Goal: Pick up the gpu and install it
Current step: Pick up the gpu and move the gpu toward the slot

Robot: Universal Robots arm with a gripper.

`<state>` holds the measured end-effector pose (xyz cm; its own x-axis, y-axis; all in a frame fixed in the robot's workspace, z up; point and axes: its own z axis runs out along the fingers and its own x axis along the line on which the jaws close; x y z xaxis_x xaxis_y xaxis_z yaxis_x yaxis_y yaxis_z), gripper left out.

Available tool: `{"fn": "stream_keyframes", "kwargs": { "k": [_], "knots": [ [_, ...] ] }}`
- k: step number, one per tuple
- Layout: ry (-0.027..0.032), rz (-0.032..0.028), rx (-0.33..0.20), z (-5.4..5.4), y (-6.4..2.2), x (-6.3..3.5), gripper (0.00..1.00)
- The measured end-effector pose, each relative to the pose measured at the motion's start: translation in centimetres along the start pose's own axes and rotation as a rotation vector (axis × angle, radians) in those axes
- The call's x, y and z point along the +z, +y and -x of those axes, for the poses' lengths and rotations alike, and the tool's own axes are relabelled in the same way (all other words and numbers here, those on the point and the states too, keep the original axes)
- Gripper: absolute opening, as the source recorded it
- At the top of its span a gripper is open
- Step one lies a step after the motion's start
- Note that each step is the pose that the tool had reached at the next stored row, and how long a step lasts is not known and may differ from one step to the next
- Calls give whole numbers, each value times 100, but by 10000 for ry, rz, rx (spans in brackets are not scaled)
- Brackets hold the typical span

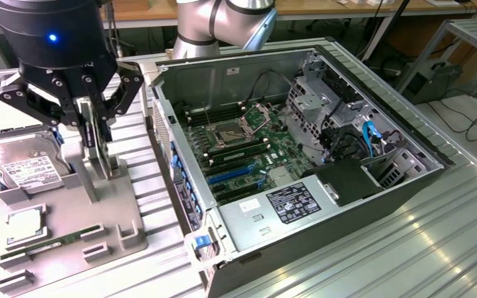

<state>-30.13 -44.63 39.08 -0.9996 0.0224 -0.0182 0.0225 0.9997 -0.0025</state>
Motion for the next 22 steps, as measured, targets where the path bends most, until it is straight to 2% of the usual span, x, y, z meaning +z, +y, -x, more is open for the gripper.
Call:
{"fn": "stream_keyframes", "kwargs": {
  "k": [8, 22],
  "knots": [
    [0, 0, 0, 2, -1, -134, 28],
    [-1, 1, 0, 8, -1, -449, 28]
  ]
}}
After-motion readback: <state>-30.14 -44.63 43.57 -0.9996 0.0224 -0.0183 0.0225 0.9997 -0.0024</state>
